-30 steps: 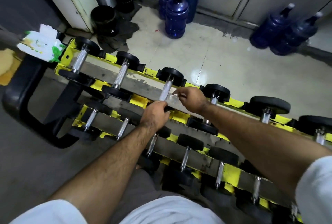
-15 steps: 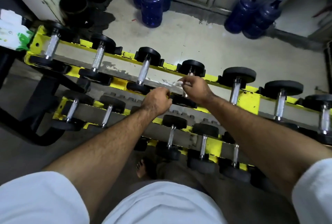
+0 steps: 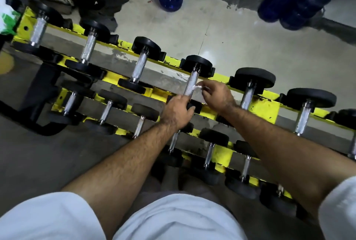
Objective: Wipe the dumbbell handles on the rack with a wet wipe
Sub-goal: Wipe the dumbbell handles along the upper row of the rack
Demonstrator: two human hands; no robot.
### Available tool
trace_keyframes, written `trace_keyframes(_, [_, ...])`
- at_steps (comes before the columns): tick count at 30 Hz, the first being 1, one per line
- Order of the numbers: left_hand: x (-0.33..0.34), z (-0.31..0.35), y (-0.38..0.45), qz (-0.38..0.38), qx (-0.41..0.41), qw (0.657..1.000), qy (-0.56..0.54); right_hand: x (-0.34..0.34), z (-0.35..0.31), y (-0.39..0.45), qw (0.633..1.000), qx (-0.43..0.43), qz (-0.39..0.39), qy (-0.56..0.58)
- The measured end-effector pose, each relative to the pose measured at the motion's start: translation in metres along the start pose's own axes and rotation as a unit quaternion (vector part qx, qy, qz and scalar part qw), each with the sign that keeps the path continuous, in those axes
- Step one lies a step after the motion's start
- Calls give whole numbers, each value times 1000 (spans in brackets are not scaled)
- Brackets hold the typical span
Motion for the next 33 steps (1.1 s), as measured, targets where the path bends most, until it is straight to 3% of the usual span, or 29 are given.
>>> trace_keyframes(6, [19,16,5,27,-84,996,30,0,20,30,992,-125,7,-20])
trace_keyframes(13, [18,8,15,44,-121,991,22,15,41,81,949,-296,-3,-105])
trace_keyframes(20, [8,-5,16,62,-133,989,-33,41,69,76,896,-398,-85,-175])
trace_keyframes(22, [8,-4,16,71,-137,987,-43,32,73,83,897,-378,-84,-213])
trace_keyframes(25, [9,-3,15,76,-150,985,-47,45,73,70,929,-315,-63,-183])
trace_keyframes(30, [8,-8,16,70,-150,984,-58,49,80,70,855,-453,-142,-209])
trace_keyframes(33, [7,-9,16,75,-157,982,-74,32,72,90,910,-338,-112,-210])
Point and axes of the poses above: each hand's wrist, its own y-axis towards the middle knuckle, its own x-axis out of the palm, z = x × y, the point moved 1 cm from there along y, towards the middle knuckle, and after that the axes turned 4 degrees about -z, right-handed, at the moved point
